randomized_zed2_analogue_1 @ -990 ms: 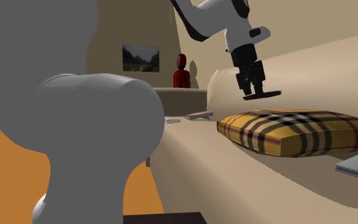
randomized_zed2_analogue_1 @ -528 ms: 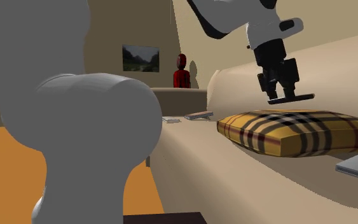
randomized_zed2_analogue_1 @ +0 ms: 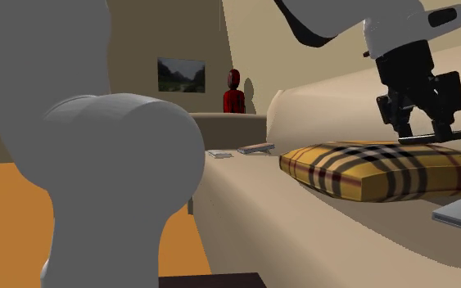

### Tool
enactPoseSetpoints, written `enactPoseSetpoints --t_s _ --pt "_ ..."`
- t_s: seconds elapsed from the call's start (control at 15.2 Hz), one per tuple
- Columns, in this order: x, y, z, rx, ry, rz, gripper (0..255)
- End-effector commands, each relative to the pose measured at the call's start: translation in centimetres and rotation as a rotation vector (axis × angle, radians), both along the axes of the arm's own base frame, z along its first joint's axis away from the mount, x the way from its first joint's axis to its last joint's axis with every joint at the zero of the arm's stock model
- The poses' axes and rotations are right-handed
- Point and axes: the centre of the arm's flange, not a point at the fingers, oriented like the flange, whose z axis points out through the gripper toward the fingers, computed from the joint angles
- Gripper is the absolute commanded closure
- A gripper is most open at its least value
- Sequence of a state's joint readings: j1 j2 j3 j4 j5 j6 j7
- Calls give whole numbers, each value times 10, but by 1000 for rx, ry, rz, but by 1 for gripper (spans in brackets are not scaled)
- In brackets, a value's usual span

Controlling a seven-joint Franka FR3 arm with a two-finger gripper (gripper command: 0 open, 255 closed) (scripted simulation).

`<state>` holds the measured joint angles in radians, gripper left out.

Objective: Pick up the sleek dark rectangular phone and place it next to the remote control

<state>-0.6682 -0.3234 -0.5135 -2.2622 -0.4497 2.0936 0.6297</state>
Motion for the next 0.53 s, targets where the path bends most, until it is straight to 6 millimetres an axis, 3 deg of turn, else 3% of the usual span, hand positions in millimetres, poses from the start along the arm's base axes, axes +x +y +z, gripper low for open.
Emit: enactPoseSetpoints --t_s 0.0,0.33,0.46 --pt "-22 -10 -4 0 0 2 255" --pt "-82 -38 -12 0 0 2 255" --pt "-90 -41 -19 0 0 2 255"
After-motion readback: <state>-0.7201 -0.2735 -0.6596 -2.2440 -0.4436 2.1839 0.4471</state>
